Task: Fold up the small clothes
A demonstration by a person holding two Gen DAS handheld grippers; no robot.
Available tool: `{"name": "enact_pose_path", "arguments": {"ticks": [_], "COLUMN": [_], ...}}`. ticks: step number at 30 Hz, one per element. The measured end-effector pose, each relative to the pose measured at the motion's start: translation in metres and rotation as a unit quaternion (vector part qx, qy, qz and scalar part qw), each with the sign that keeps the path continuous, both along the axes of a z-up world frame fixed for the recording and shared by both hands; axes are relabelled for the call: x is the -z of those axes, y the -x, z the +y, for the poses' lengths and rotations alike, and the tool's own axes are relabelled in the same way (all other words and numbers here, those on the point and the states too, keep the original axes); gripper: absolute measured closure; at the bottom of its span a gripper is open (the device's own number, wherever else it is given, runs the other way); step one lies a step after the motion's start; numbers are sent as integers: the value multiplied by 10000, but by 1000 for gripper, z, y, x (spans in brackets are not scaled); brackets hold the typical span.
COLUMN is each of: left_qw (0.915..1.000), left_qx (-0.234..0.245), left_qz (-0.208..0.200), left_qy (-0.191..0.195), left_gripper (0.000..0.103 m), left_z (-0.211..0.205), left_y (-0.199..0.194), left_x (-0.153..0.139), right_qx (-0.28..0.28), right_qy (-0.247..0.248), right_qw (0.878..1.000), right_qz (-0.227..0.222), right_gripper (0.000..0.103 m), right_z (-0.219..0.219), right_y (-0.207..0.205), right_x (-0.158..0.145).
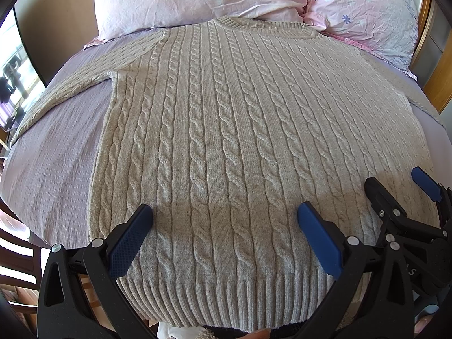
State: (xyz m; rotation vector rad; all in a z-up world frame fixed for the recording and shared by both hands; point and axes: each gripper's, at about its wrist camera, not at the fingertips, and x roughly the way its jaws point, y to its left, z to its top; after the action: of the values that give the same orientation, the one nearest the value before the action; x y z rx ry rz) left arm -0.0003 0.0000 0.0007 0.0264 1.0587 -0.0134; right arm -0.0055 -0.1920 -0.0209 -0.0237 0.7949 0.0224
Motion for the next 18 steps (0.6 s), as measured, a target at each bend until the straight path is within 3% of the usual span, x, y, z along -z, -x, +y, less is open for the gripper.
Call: {"name": "enact_pose_path", "arguments": {"ticks": [10,14,18], "left_qw": [10000,9999,9998], "left_qx": [52,102,154], "left_qz": [-30,-31,-77], "left_qy": [-30,-22,-54], "left_gripper": [1,1,1], "left_z": [0,0,-1], "left_y": [-1,0,3], "left_x": [0,-2,-2], "right_qx": [-24,-282,-698], "right_qy": [15,-43,-510], "right_qw": [10000,9995,9955], "right_qz": [18,-137,-378], "right_gripper": [2,2,2], "right_z": [0,-2,-27], "right_y": [-2,-4,-1], "right_x": [-8,-15,-25]}}
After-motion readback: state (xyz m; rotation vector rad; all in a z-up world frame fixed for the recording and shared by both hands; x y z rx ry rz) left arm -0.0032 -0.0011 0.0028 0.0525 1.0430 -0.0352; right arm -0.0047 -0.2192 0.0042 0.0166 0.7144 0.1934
